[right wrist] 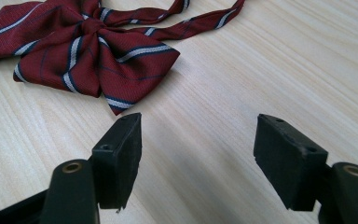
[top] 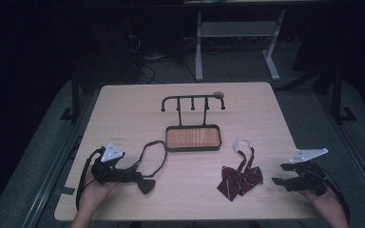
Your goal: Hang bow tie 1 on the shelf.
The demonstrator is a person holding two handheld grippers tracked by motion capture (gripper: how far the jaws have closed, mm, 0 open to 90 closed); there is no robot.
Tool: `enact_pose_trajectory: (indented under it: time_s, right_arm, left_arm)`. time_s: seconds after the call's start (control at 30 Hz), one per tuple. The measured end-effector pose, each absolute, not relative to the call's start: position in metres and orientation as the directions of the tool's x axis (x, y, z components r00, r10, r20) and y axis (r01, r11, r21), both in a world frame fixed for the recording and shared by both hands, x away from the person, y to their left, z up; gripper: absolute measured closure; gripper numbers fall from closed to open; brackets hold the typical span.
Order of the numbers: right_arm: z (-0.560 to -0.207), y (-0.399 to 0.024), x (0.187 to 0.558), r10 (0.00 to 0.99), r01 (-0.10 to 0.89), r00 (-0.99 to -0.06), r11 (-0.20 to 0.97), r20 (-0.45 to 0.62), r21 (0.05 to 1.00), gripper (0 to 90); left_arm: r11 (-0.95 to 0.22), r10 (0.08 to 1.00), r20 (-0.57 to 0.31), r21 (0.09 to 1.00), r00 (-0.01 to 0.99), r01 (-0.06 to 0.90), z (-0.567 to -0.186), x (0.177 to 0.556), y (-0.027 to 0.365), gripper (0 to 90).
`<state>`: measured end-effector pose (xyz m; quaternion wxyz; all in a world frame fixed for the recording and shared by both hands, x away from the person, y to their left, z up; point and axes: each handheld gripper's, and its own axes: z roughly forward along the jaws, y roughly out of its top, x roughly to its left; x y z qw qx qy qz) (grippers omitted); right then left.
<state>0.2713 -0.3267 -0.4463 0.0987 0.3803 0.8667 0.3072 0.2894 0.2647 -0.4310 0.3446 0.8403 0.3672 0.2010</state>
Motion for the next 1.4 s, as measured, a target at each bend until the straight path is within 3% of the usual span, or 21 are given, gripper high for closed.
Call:
enact_pose_trajectory:
  time_s: [0.3,0.8,1.17,1.4]
  right_arm:
    - [-0.447,-0.324,0.271,0.717,0.597,-0.695,0.529,0.06,0.603,31.1]
    - [-0.429,-0.309,0.277,0.694,0.595,-0.716,0.548,0.078,0.588,21.3]
    - [-0.414,-0.292,0.285,0.659,0.563,-0.751,0.599,0.049,0.57,21.4]
    - [-0.405,-0.281,0.295,0.636,0.555,-0.77,0.624,0.056,0.55,29.8]
  left_arm:
    - [-0.5,0.75,0.089,0.725,0.655,0.474,-0.431,0.288,0.265,29.6]
    - [-0.494,0.754,0.091,0.731,0.651,0.471,-0.429,0.286,0.266,29.6]
    - [-0.495,0.756,0.098,0.733,0.647,0.467,-0.429,0.286,0.267,29.6]
    - [-0.495,0.754,0.099,0.735,0.649,0.463,-0.428,0.286,0.266,29.6]
